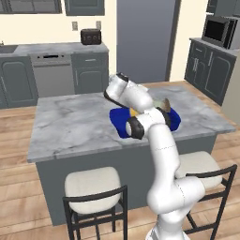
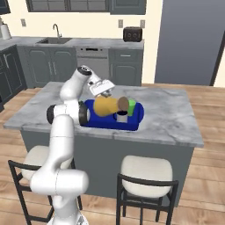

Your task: There is a tray on the dining counter. Grab the cup, mug, and pitcher and place them on the tray. The pitcher may be placed next to the tray if it cannot fit the tray.

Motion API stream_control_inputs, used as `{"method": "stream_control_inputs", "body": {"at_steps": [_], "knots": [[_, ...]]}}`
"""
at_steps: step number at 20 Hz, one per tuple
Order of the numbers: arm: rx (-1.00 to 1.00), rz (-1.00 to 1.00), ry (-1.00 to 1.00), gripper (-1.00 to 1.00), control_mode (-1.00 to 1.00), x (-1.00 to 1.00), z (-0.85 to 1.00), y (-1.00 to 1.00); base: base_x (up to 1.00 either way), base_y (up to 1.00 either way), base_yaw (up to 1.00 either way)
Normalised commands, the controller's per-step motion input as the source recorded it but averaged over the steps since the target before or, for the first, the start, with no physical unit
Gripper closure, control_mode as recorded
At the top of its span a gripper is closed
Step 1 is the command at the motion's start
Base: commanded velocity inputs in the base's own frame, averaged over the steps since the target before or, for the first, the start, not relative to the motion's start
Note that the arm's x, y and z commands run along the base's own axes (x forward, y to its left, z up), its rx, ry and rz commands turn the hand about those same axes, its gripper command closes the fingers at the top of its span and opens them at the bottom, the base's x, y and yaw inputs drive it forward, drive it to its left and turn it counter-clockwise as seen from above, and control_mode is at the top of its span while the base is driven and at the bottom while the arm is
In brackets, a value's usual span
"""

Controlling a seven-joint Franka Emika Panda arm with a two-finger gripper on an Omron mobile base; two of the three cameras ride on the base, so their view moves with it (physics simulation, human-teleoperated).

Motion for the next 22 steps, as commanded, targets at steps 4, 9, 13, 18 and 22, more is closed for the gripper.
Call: {"method": "stream_control_inputs", "body": {"at_steps": [4, 9, 13, 18, 22], "knots": [[-0.11, 0.08, 0.41, 1.0, -1.0, 0.36, -0.4, 0.35, 0.0, 0.0, 0.0], [-0.06, 0.06, 0.29, 1.0, -1.0, 0.49, -0.39, 0.38, 0.0, 0.0, 0.0], [-0.04, 0.04, 0.2, 1.0, -1.0, 0.42, -0.46, 0.4, 0.0, 0.0, 0.0], [-0.01, 0.0, 0.17, 1.0, -1.0, 0.16, -0.57, 0.42, 0.0, 0.0, 0.0], [0.0, 0.0, 0.16, 1.0, -1.0, 0.0, -0.7, 0.48, 0.0, 0.0, 0.0]]}}
